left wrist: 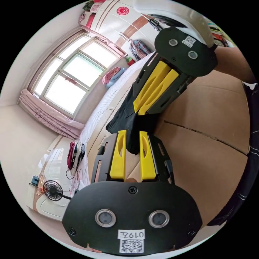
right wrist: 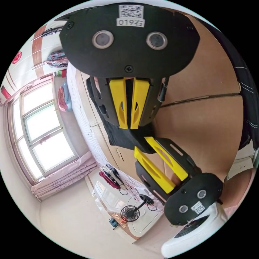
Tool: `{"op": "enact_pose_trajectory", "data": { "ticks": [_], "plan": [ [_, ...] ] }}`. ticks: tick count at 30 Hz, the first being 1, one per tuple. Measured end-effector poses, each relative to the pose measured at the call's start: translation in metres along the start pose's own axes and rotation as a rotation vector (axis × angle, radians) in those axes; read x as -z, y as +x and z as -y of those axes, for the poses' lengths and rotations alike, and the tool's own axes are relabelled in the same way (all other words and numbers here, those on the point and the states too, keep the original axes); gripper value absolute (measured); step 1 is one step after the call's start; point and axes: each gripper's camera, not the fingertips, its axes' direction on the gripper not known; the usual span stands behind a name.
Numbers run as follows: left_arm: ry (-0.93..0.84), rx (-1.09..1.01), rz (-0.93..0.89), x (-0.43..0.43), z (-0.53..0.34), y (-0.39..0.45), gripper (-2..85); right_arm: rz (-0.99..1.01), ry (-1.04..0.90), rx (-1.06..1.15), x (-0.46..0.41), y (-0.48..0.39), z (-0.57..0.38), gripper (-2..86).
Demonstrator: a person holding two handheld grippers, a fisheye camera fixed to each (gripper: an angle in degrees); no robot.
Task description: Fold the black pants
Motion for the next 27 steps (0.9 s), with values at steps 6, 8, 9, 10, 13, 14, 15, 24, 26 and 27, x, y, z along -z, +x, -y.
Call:
{"op": "enact_pose_trajectory", "data": {
  "ticks": [6, 8, 9, 10, 13, 14, 15, 24, 26, 27],
  "plan": [
    [0.005, -0.108, 0.182, 0.002, 0.023, 0.033, 1.7, 0.041, 0.01, -0.052, 0.007, 0.004, -0.002, -0.3],
    [0.013, -0.154, 0.231, 0.003, 0.026, 0.046, 1.2, 0.045, 0.016, -0.066, 0.01, 0.003, -0.003, -0.2],
    [0.015, -0.154, 0.249, 0.005, 0.028, 0.05, 1.1, 0.036, 0.018, -0.058, 0.011, 0.001, -0.003, -0.1],
    [0.014, -0.151, 0.247, 0.006, 0.028, 0.051, 1.0, 0.004, 0.031, -0.029, 0.014, -0.007, -0.004, 0.1],
    [0.016, -0.111, 0.186, 0.009, 0.032, 0.046, 0.8, -0.134, 0.067, 0.075, 0.018, -0.04, -0.004, 1.2],
    [0.018, -0.1, 0.157, 0.01, 0.034, 0.043, 0.7, -0.183, 0.067, 0.123, 0.018, -0.052, -0.002, 1.8],
    [0.02, -0.091, 0.134, 0.011, 0.036, 0.041, 0.7, -0.2, 0.062, 0.145, 0.017, -0.058, -0.001, 2.1],
    [0.049, -0.138, 0.022, 0.014, 0.046, 0.039, 0.7, -0.35, 0.023, 0.35, 0.007, -0.101, 0.008, 2.1],
    [0.043, -0.163, -0.002, 0.013, 0.049, 0.042, 0.7, -0.383, 0.012, 0.401, 0.005, -0.115, 0.007, 0.2],
    [0.034, -0.182, -0.016, 0.012, 0.051, 0.044, 0.6, -0.385, 0.008, 0.411, 0.005, -0.117, 0.007, 0.0]
  ]
}}
